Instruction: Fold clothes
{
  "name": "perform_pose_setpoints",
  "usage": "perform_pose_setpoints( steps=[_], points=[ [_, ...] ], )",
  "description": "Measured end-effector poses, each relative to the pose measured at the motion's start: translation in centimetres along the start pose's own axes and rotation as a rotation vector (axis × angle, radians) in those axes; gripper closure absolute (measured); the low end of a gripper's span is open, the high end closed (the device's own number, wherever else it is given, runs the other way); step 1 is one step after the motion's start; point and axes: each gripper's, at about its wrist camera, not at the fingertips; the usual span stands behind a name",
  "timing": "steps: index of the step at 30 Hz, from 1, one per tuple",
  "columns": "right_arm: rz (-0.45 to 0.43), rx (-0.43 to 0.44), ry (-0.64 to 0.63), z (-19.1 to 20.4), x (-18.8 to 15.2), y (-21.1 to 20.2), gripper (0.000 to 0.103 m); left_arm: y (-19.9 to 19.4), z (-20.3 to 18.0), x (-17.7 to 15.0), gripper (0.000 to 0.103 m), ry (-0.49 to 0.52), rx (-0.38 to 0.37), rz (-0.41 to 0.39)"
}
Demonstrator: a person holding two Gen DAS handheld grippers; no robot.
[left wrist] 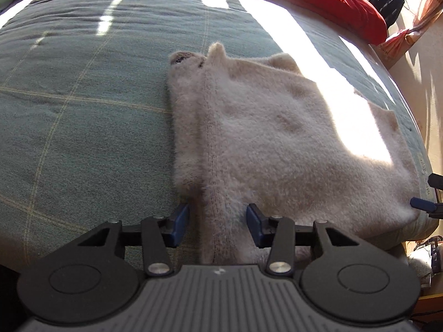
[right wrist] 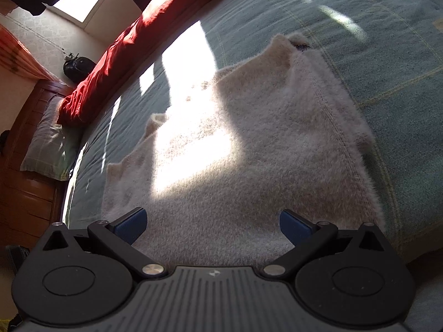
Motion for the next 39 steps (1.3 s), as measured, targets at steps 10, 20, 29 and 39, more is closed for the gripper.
perform_pose_setpoints(
  steps=[10, 20, 29, 39],
  points=[
    [0.015, -0.012, -0.022, 0.6, 0.1, 0.1, 0.000, 0.1, -0.6, -1.7, 0.082, 0.129, 0.001, 0.071],
    [0.028, 0.087, -0.078, 2.7, 2.3, 1.2, 0.000, -1.9, -6.3, 2.8, 0.058, 0.251, -0.127, -0.041],
    [0.048, 0.059, -0.041, 1.3, 2.6, 3.3, 0.000, 4.0, -4.6, 3.3, 0.052, 0.084, -0.158, 0.047],
    [-0.057, 0.003, 0.008, -2.0, 2.8, 0.6, 0.000, -0.2, -4.5, 4.8, 0.033, 0.153, -0.074, -0.042]
  ],
)
Point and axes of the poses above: each gripper's, at about its wrist camera, not at the fingertips, and y roughly the way its jaws point, z to its left, x to its top, and after that the axes turned 6 degrees about -x, right-handed
